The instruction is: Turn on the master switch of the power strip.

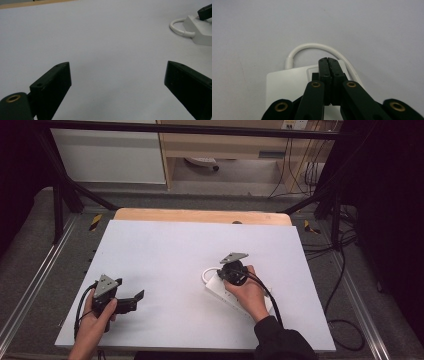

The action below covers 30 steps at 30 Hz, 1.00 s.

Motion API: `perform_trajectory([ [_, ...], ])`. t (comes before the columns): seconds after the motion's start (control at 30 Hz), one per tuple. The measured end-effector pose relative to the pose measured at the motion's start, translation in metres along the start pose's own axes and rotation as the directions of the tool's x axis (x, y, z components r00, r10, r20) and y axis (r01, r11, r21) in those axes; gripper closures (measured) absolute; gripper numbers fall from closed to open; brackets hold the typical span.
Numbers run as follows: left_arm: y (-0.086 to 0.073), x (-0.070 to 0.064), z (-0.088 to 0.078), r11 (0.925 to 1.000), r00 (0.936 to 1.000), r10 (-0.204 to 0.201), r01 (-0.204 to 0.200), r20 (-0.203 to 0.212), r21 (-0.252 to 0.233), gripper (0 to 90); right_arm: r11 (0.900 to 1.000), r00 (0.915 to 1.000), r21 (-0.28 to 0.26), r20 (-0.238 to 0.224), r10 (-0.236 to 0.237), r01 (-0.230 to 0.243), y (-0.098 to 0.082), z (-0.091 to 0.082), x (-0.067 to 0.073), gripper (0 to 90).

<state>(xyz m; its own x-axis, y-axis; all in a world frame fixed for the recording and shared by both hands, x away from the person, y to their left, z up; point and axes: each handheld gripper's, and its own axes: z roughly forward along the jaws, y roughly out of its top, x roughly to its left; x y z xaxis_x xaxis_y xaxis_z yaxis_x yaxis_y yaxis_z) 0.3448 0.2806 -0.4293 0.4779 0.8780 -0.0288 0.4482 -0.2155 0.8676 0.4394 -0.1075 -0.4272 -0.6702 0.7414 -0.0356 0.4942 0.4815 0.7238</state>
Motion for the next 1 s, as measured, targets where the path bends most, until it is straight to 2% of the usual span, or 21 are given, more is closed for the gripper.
perform_trajectory([
  [0.43,-0.0004,-0.0001,0.0004,1.0000,1.0000,-0.001,0.001,-0.003,0.003,7.2,1.000,1.0000,0.005,0.007,0.003,-0.003,0.0002,-0.0001,0.0013,90.0],
  [0.53,-0.0006,-0.0001,0.0006,1.0000,1.0000,-0.002,0.002,-0.003,0.004,7.2,1.000,0.9995,0.013,0.028,-0.015,0.014,0.0001,-0.0006,0.0008,90.0],
  [0.7,-0.0006,-0.0001,0.0012,1.0000,1.0000,-0.001,0.001,-0.003,0.008,7.2,0.999,0.9994,0.003,-0.011,0.034,-0.034,-0.0020,-0.0013,-0.0037,90.0],
  [1.0,-0.0006,-0.0004,0.0013,0.9999,1.0000,0.003,-0.003,-0.004,0.011,7.2,1.000,1.0000,0.009,0.005,0.007,-0.007,-0.0010,-0.0011,-0.0007,90.0],
])
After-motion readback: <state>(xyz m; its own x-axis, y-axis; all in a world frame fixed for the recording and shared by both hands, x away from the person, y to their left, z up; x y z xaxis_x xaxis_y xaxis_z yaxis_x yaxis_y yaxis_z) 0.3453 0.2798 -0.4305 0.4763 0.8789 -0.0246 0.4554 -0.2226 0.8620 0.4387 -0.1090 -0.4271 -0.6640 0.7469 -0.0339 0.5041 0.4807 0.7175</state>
